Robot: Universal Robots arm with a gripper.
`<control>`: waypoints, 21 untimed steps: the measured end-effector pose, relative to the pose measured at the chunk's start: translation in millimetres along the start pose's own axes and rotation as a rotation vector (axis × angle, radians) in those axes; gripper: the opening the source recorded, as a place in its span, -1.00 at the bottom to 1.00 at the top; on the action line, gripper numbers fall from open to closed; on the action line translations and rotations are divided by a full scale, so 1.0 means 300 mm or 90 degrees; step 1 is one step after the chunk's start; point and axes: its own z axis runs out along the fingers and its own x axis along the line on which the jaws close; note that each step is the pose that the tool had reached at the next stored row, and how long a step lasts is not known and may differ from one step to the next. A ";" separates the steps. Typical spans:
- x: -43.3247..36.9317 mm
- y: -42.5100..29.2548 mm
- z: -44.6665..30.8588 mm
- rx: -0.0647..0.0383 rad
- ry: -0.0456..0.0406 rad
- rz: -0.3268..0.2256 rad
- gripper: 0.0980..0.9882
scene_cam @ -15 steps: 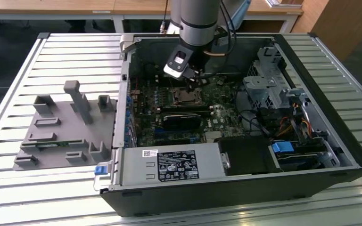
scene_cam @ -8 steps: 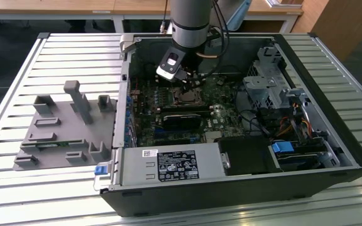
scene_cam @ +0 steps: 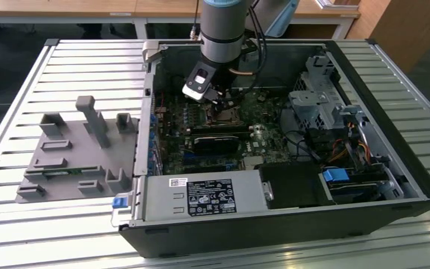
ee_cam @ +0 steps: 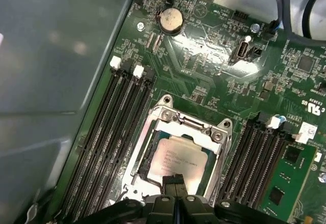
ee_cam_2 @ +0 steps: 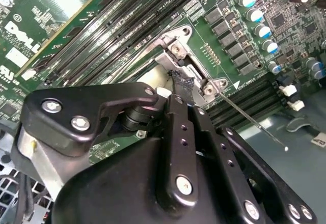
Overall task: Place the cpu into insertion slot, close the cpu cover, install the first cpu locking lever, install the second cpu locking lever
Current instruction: 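Close the cpu cover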
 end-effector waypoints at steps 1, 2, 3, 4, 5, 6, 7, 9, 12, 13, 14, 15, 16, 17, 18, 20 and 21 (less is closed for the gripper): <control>0.000 0.000 0.004 0.000 0.0000 0.000 -0.98; 0.000 0.000 0.008 0.000 0.0001 0.000 -0.98; 0.000 -0.001 0.012 0.000 0.0001 0.000 -0.98; -0.001 -0.001 0.016 0.000 0.0001 0.000 -0.98; -0.001 -0.001 0.021 0.000 0.0002 0.000 -0.98; -0.001 -0.001 0.023 0.000 0.0000 0.000 -0.98; -0.001 -0.001 0.025 0.001 -0.0001 0.000 -0.98; -0.001 -0.002 0.027 0.001 -0.0002 0.000 -0.98; -0.001 -0.001 0.030 0.000 0.0001 0.000 -0.98; -0.001 -0.001 0.030 0.000 0.0003 0.000 -0.98; -0.001 0.000 0.028 0.000 0.0007 0.000 -0.98; 0.000 0.001 0.024 -0.001 0.0012 0.000 -0.98; 0.000 0.001 0.014 0.000 0.0009 0.000 -0.98; 0.000 0.001 0.005 0.000 0.0004 0.000 -0.98; 0.001 0.001 -0.002 0.000 0.0005 0.000 -0.98; 0.001 0.001 -0.016 0.000 0.0004 0.000 -0.98; 0.002 0.002 -0.024 0.000 0.0003 0.000 -0.98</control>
